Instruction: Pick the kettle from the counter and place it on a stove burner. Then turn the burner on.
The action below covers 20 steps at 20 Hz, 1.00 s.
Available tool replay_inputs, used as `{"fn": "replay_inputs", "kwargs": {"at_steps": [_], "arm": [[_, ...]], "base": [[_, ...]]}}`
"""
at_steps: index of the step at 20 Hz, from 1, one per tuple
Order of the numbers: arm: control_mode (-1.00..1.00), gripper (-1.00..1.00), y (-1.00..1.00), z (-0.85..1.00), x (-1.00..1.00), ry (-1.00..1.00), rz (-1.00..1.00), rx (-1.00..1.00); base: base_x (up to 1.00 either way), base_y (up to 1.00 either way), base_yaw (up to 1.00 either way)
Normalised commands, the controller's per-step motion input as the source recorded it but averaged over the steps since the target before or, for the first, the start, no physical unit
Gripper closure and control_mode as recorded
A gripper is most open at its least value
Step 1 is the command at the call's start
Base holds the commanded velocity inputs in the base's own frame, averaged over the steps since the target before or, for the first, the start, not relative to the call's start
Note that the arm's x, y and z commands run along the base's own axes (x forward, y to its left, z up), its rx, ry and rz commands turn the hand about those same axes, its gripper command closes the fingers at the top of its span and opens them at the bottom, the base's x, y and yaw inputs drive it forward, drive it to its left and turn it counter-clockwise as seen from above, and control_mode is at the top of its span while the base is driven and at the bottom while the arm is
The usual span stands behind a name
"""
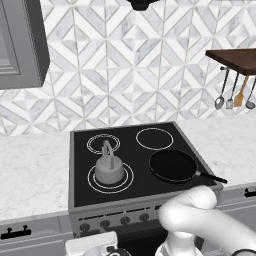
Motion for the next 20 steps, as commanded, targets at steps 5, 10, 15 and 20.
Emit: {"fn": "replay_inputs", "kwargs": {"at_steps": [5,10,15,20], "arm": [[-1.0,-1.0,0.0,-0.26,0.09,0.0,0.0,0.0],[-1.0,-1.0,0.0,-0.2,0.13,0.0,0.0,0.0],[-1.0,-1.0,0.0,-0.19,0.15,0.0,0.0,0.0],[-1.0,-1.0,0.01,-0.2,0.15,0.0,0.0,0.0]], "base": [[0.0,0.0,0.0],[0.0,0.0,0.0],[0.0,0.0,0.0],[0.0,0.0,0.0]]}}
